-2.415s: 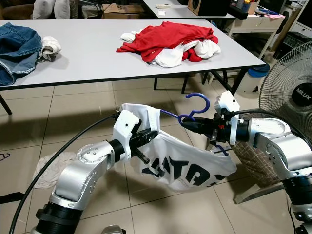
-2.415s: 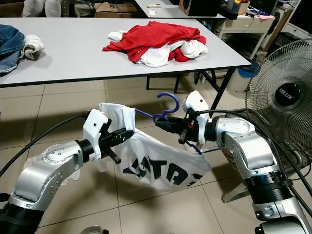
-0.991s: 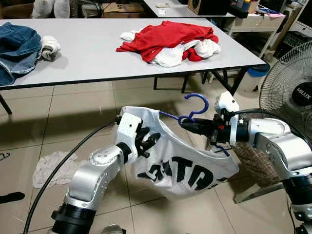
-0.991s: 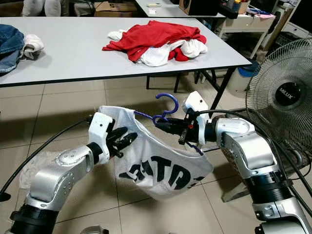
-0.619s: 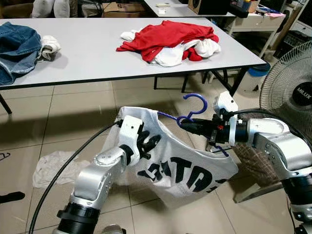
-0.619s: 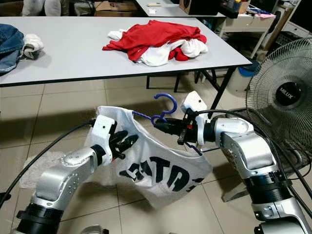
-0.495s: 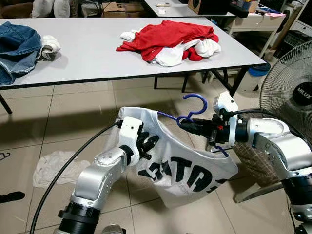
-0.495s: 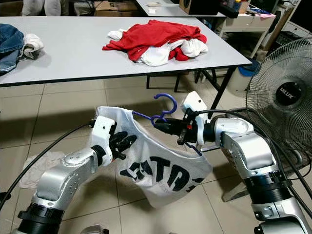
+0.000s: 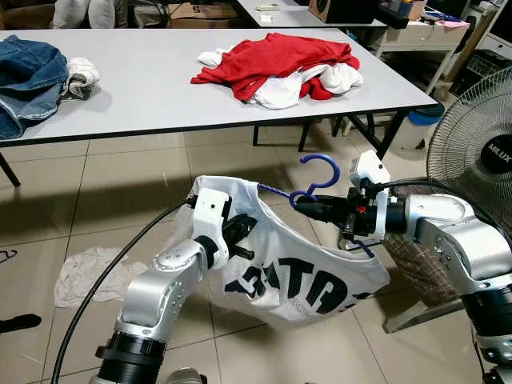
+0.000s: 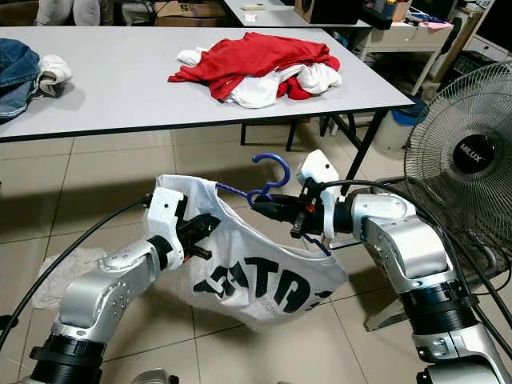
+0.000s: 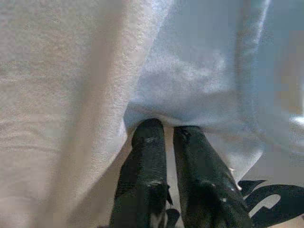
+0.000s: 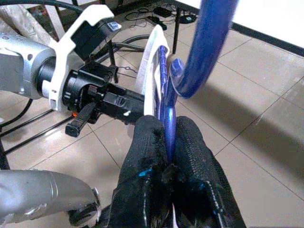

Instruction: Hang hanger

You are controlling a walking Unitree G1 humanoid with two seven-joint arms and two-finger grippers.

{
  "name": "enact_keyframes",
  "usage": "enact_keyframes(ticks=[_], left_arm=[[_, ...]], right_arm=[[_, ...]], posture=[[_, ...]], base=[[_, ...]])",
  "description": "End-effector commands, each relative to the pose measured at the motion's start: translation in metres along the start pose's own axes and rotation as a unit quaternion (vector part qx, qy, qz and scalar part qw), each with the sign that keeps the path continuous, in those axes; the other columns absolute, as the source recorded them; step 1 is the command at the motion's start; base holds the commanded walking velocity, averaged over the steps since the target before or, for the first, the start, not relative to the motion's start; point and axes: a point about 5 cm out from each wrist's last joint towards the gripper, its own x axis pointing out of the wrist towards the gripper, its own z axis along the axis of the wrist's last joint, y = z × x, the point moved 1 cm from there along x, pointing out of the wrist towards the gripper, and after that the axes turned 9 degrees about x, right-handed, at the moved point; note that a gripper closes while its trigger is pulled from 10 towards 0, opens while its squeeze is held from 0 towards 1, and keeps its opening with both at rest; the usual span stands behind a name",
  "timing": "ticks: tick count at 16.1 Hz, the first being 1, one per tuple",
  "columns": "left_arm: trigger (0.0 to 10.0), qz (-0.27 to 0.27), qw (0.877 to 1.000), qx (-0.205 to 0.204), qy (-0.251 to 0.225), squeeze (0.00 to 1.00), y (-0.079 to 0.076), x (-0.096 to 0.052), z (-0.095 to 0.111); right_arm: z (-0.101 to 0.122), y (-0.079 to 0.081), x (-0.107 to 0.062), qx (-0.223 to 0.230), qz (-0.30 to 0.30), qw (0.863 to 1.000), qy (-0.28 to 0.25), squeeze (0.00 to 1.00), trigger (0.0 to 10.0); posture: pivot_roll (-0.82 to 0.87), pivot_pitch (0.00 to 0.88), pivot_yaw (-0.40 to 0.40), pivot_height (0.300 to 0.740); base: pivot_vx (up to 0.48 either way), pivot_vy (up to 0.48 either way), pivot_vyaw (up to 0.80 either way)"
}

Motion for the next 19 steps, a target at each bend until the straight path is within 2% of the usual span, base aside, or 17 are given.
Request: enact_keyframes(ticks=[1,5,7,9,11,12,13,14,15,16,18,19], left_arm=[[0.0,-0.017,1.000,-0.003,-0.009,0.00,-0.004,0.000,0.004],[0.0,-0.067,0.997,0.020,0.010,0.00,-0.001,-0.019,0.005],[0.0,-0.075,0.997,0.034,0.008,0.00,0.007,-0.030,0.013],[0.0,-0.100,0.995,0.025,-0.008,0.00,0.005,-0.036,0.025],[0.0,-0.117,0.993,0.027,-0.015,0.00,-0.004,-0.036,0.034],[0.0,-0.113,0.993,0.028,-0.016,0.00,-0.004,-0.035,0.035],[0.0,-0.083,0.996,0.034,-0.014,0.00,-0.003,-0.031,0.036],[10.0,-0.080,0.997,0.009,-0.017,0.00,-0.007,-0.027,0.038],[10.0,-0.088,0.996,-0.006,-0.020,0.00,-0.010,-0.026,0.039],[10.0,-0.100,0.995,-0.002,-0.013,1.00,-0.016,-0.026,0.039],[10.0,-0.098,0.995,-0.001,-0.008,1.00,-0.018,-0.027,0.039],[10.0,-0.075,0.997,-0.007,0.000,1.00,-0.014,-0.025,0.038]], right_arm=[[0.006,0.003,0.000,-0.011,0.005,1.000,-0.008,0.00,10.0],[0.001,-0.004,0.003,-0.023,-0.035,0.999,-0.002,0.00,10.0],[0.001,-0.005,0.006,-0.022,-0.040,0.999,-0.004,0.00,10.0],[0.001,-0.007,0.006,-0.022,-0.044,0.999,-0.005,0.00,10.0],[0.002,-0.007,0.008,-0.021,-0.043,0.999,-0.007,0.00,10.0],[0.002,-0.007,0.008,-0.021,-0.043,0.999,-0.007,0.00,10.0],[0.002,-0.007,0.008,-0.021,-0.044,0.999,-0.009,0.00,10.0],[0.003,-0.007,0.008,-0.021,-0.045,0.999,-0.009,0.00,10.0],[0.003,-0.007,0.008,-0.021,-0.046,0.999,-0.010,0.00,10.0],[0.003,-0.008,0.008,-0.021,-0.051,0.998,-0.010,0.00,10.0],[0.002,-0.011,0.009,-0.021,-0.068,0.997,-0.009,0.00,10.0],[0.003,-0.012,0.011,-0.018,-0.079,0.997,-0.013,0.00,10.0]], posture=[[-0.01,0.000,-0.061,0.740],[-0.01,0.000,-0.060,0.740],[-0.01,0.000,-0.065,0.740],[0.00,0.000,-0.069,0.740],[0.00,0.000,-0.070,0.740],[0.00,0.000,-0.070,0.740],[0.00,0.000,-0.070,0.740],[-0.01,0.000,-0.065,0.740],[-0.01,0.000,-0.065,0.740],[-0.01,0.000,-0.064,0.740],[-0.01,0.000,-0.064,0.740],[-0.01,0.000,-0.065,0.740]], base=[[0.000,0.000,0.00],[0.000,0.000,0.00],[0.000,0.000,0.00],[0.000,0.000,0.00],[0.000,0.000,0.00],[0.000,0.000,0.00],[0.000,0.000,0.00],[0.000,0.000,0.00],[0.000,0.000,0.00],[0.000,0.000,0.00],[0.000,0.000,0.00],[0.000,0.000,0.00]])
